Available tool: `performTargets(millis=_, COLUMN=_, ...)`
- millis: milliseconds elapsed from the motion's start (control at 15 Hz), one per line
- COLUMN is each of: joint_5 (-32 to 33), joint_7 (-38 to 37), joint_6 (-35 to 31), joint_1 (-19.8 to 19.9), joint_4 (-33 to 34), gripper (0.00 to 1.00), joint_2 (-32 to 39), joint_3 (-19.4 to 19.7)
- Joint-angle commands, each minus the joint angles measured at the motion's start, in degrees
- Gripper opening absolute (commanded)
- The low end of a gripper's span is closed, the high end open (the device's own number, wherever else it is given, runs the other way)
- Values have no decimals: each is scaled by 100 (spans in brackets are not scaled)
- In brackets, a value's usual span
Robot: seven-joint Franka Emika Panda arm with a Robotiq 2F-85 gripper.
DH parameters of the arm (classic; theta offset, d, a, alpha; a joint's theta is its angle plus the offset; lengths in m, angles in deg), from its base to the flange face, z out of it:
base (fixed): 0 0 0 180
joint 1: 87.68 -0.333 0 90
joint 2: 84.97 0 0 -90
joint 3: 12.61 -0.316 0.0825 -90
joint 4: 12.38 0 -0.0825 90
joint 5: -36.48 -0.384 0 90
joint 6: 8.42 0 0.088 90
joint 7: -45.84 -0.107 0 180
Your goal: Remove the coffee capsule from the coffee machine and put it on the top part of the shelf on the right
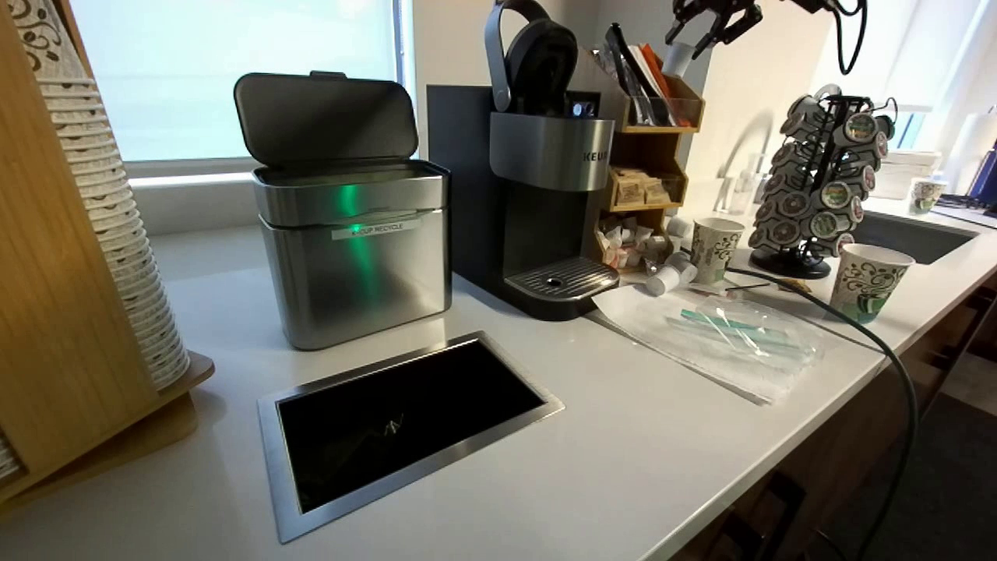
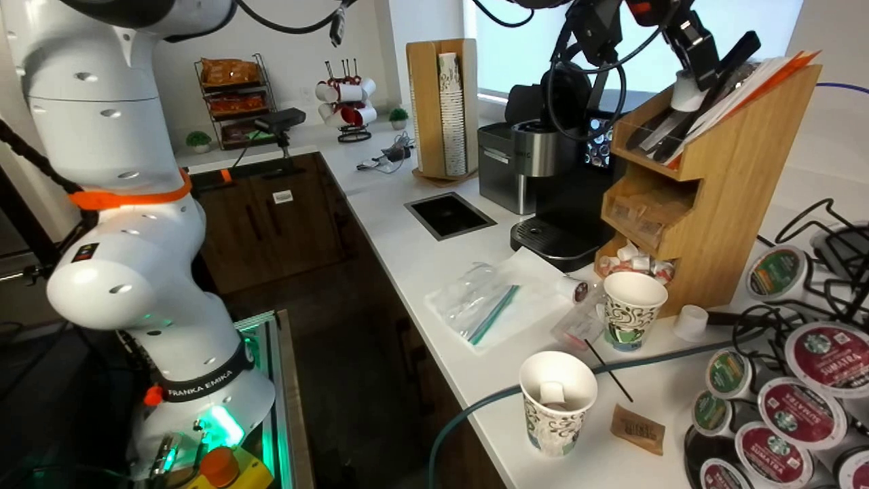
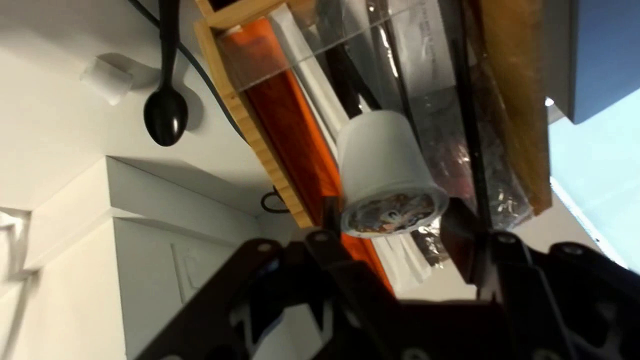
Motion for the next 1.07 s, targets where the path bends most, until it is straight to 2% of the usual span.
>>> performTargets(millis=0, joint_5=261, joint_7=-257, joint_6=678, joint_1=94, joint_4=771, gripper=28, joint_2=568, joint_3=-7)
performTargets(millis=133, joint_5=360, joint_7=-267, joint_6=837, joint_1=96, joint_4=1043, gripper=28, joint_2=758, joint_3=-25)
performTargets(millis=400, joint_5=604, joint_7=-388, joint_6=1743, joint_1=73, joint_4=1557, gripper=28, joint_2=1036, joint_3=-39)
performTargets(millis=467, joint_5=743, joint_7=-472, joint_6=2024, joint_1=57, joint_4=1691, gripper=78, joint_2=1083, joint_3=-12)
performTargets(millis=533, joint_5=839, joint_7=-565, joint_6=2220, joint_1=44, joint_4=1841, gripper=80, joint_2=1143, joint_3=-3)
performTargets(millis=733, joint_5=1052, joint_7=-680, joint_6=2236, joint_1=-4, joint_4=2092, gripper=99, joint_2=1153, joint_3=-9)
performTargets(millis=1000, joint_5=1351, joint_7=-563, joint_6=1645, joint_1=-289, joint_4=1813, gripper=100, joint_2=756, joint_3=-57)
